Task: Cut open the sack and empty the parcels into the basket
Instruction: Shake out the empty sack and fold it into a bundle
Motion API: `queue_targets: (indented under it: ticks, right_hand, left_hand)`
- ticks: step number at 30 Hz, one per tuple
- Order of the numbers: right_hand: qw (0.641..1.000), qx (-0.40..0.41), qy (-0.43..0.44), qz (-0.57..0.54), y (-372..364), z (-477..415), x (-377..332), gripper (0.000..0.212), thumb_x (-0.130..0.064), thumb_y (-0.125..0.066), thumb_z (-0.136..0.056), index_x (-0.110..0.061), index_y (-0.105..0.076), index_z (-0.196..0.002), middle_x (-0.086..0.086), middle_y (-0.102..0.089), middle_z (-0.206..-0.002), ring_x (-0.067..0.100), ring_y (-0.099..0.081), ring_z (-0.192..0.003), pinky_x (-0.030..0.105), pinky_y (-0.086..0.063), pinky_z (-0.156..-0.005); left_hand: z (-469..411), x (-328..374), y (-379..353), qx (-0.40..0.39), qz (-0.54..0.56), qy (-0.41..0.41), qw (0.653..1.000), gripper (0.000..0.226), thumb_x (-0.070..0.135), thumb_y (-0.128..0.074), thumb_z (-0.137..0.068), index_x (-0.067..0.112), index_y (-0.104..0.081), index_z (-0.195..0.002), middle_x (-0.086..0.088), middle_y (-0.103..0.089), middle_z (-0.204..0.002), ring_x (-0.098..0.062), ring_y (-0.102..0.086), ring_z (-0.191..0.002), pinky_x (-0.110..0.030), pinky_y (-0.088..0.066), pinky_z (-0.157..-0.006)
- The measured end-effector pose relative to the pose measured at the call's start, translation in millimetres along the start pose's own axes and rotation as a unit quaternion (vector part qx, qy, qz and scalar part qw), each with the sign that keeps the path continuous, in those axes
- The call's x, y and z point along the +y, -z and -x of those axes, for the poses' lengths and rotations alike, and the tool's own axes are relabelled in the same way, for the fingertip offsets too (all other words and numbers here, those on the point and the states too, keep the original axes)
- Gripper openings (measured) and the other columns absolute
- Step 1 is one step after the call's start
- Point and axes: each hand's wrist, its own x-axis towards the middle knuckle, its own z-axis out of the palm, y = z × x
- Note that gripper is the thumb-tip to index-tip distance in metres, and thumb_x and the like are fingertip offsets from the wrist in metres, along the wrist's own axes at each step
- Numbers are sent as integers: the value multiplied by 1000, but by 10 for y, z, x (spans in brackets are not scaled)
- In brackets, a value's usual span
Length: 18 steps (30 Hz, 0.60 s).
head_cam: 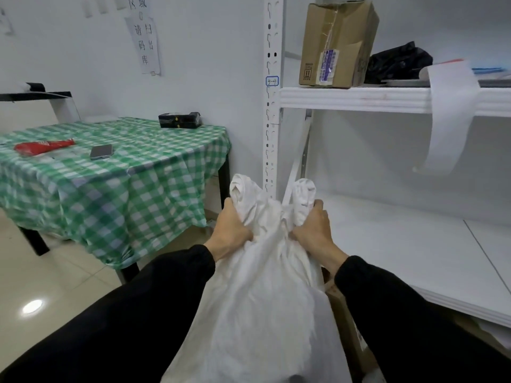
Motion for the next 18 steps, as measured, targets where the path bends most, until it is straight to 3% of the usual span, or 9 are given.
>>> queue_targets:
  ticks: [3, 6, 9, 14, 16, 18]
  right_hand:
    - [988, -62, -66, -126, -20, 42, -168, 69, -15, -79, -71, -12, -38, -127, 7, -54, -116, 22, -59, -94, 30, -52, -67]
    - [997, -62, -12, -39, -83, 115, -324, 60, -28, -71, -83, -12, -35, -129, 7, -42, -124, 27, -56, -102, 31, -46, -72]
    - [999, -38, -5, 21, -100, 65, -327, 59, -26, -66, -88, -9, -32, -132, 12, -34, -129, 33, -54, -108, 30, -42, -74]
    - [997, -52, -38, -49, -106, 39, -302, 55, -20, -63, -89, -5, -35, -133, 12, -36, -128, 29, -56, -102, 33, -50, -73]
    - [997, -54, -18, -51, -137, 64, -284, 48, -20, -62, -87, -5, -42, -127, 12, -42, -124, 27, -59, -96, 31, -52, -72]
    - [996, -72, 19, -54, -148, 68, -252, 32, -20, -63, -78, -7, -52, -105, 12, -52, -115, 24, -61, -88, 27, -50, -60]
  left_hand:
    - [-4, -32, -26, 29, -6, 17, 999, 71, 0, -78, -62, 12, -39, -121, -1, -52, -113, -21, -54, -105, -31, -46, -81]
    - [5, 178, -117, 14, 104, 30, 994, 58, -12, -71, -61, 14, -51, -109, -6, -61, -105, -24, -62, -99, -33, -56, -71]
    - [40, 355, -185, -76, 249, 17, 965, 56, -23, -64, -60, 14, -67, -102, -11, -74, -99, -28, -71, -96, -37, -60, -71]
    - [70, 329, -197, -134, 227, -13, 965, 57, -15, -60, -72, 21, -61, -117, -9, -72, -98, -20, -69, -86, -30, -56, -70]
    - [101, 352, -215, -148, 227, -1, 963, 59, -7, -58, -67, 20, -61, -119, -11, -72, -105, -23, -69, -91, -35, -58, -77]
    - [109, 399, -158, -176, 287, 45, 941, 56, 4, -57, -67, 4, -61, -122, -14, -70, -109, -29, -66, -96, -39, -54, -83]
